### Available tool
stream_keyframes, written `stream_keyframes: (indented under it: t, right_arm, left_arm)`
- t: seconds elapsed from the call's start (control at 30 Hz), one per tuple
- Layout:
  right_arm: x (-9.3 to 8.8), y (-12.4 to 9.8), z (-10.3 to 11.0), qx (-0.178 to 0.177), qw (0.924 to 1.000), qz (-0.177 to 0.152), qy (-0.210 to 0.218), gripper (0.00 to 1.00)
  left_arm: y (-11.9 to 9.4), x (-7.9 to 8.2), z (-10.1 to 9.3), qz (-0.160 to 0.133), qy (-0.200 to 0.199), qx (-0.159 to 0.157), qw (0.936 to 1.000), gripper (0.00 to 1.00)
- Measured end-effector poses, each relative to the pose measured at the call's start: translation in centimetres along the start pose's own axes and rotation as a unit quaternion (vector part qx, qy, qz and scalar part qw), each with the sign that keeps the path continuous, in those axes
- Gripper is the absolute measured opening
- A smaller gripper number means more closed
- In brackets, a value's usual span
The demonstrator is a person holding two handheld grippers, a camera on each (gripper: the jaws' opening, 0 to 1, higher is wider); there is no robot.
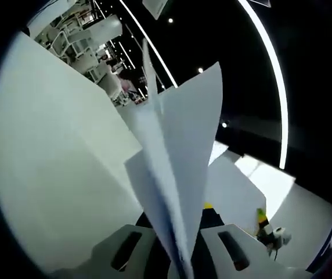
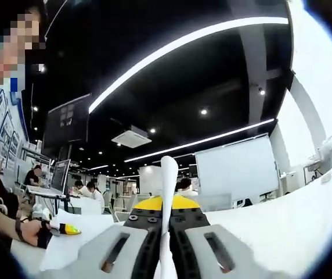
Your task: Organize the stack of printing papers by aligning and flattening the scattered papers on the table
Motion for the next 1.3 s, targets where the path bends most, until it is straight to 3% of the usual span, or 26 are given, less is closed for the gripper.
stream_keyframes:
  t: [0.37,0.9,1.3]
  right_arm:
    - [1.7,1.2,2.1,0.031,0.9994,-0.018,-0.001,0.00]
    - [6.1,1.5,5.5,0.082,0.9921,-0.080,0.052,0.00]
    - [6.6,1.8,8.1,0.120,0.9854,-0.087,0.083,0.00]
  left_arm:
    - [0.4,-0.6,-0.3,0.006,0.008,0.000,0.9999,0.07]
    - [0.5,-0.8,-0.6,0.008,0.009,-0.001,0.9999,0.07]
    - [0.6,-0.9,-0.7,0.011,0.009,-0.002,0.9999,0.07]
Point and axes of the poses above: the point that each gripper's makers call its tool centre point, and the gripper's own axes: y roughly forward along the fingers, z roughly to its left, x roughly out of its top, the point moved 3 cm from there along -y, roughly backward along the fingers, and after that the axes turned 13 degrees about -y, right-handed, at the moved point
